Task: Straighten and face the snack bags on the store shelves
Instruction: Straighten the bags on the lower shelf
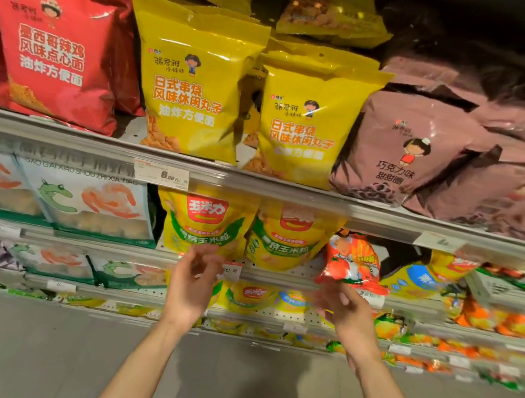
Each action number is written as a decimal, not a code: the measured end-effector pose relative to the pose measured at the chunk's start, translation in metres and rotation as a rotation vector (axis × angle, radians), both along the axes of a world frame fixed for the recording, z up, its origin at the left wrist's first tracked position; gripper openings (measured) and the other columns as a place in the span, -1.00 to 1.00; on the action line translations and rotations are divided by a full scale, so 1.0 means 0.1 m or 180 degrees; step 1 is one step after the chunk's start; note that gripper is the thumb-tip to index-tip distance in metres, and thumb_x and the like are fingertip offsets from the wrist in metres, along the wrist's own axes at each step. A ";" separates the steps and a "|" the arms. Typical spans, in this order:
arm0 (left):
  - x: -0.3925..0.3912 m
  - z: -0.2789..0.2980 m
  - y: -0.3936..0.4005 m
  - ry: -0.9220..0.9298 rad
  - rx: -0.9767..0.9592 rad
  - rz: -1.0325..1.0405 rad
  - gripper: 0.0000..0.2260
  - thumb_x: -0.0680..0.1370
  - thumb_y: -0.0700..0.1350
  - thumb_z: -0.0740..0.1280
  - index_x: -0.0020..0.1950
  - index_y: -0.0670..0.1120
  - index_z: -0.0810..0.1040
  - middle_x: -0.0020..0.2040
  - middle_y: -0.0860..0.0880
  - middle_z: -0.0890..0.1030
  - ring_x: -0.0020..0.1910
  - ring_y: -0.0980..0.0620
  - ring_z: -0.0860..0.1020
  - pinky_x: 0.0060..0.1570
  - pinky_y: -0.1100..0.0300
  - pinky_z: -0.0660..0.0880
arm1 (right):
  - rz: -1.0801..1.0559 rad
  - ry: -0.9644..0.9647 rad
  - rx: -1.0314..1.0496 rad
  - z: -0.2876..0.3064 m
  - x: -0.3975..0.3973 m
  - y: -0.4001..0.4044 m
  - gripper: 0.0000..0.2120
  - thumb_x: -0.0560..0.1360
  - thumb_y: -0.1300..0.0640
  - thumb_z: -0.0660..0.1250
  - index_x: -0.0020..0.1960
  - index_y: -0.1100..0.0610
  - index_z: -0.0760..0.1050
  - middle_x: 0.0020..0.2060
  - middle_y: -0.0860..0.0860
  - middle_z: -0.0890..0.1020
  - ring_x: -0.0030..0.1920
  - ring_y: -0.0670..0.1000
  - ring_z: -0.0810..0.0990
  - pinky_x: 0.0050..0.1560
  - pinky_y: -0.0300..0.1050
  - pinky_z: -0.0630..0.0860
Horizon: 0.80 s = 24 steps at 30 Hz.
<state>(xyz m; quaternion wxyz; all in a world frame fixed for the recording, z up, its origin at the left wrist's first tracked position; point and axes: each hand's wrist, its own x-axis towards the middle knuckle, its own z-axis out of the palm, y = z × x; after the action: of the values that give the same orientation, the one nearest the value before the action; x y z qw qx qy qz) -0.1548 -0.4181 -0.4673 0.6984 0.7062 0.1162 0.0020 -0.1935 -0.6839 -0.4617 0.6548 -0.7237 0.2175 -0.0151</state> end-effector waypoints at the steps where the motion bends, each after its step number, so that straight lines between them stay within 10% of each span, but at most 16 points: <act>1: -0.02 0.00 -0.10 0.0018 -0.0020 -0.0023 -0.84 0.66 -0.31 0.25 0.06 -0.08 0.57 -0.03 -0.14 0.73 -0.08 -0.11 0.66 -0.01 -0.06 0.55 | -0.0063 -0.0037 -0.0016 -0.01 -0.03 -0.10 -0.85 0.63 0.29 0.30 0.11 0.28 0.62 -0.11 0.22 0.73 -0.21 0.07 0.65 -0.15 -0.05 0.49; 13: 0.14 -0.22 -1.55 0.0285 0.0530 -0.0319 -0.84 0.61 -0.28 0.33 0.05 -0.03 0.60 -0.06 -0.08 0.71 -0.03 -0.05 0.66 0.09 0.03 0.59 | -0.0321 -0.0053 -0.0416 -0.22 0.27 -1.55 -0.78 0.59 0.28 0.35 -0.13 0.03 0.65 -0.19 0.02 0.73 -0.11 0.03 0.68 -0.03 -0.07 0.57; 19: 0.36 -0.44 -2.22 0.0585 0.0911 -0.0643 -0.85 0.65 -0.22 0.33 0.22 -0.15 0.54 -0.03 0.13 0.62 -0.05 0.17 0.61 -0.08 0.42 0.49 | 0.0186 0.0008 -0.0860 -0.46 0.46 -1.76 -0.84 0.58 0.31 0.35 -0.04 0.07 0.60 -0.13 -0.03 0.65 -0.11 -0.03 0.61 -0.14 -0.48 0.45; 24: 0.53 -0.45 -2.55 0.0730 0.0866 -0.0846 -0.67 0.68 -0.13 0.28 0.44 -0.09 0.38 0.15 0.01 0.56 -0.02 0.16 0.57 -0.13 0.50 0.45 | 0.0489 0.0054 -0.0903 -0.67 0.52 -1.84 -0.88 0.49 -0.07 0.40 0.01 -0.10 0.58 -0.01 0.04 0.69 0.00 0.05 0.67 0.03 -0.11 0.56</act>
<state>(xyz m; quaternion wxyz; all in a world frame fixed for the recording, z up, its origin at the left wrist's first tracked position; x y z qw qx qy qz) -0.1023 -0.6732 -0.5122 0.5730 0.7986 0.0993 -0.1547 -0.1419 -0.8680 -0.5291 0.5434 -0.8235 0.1628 0.0106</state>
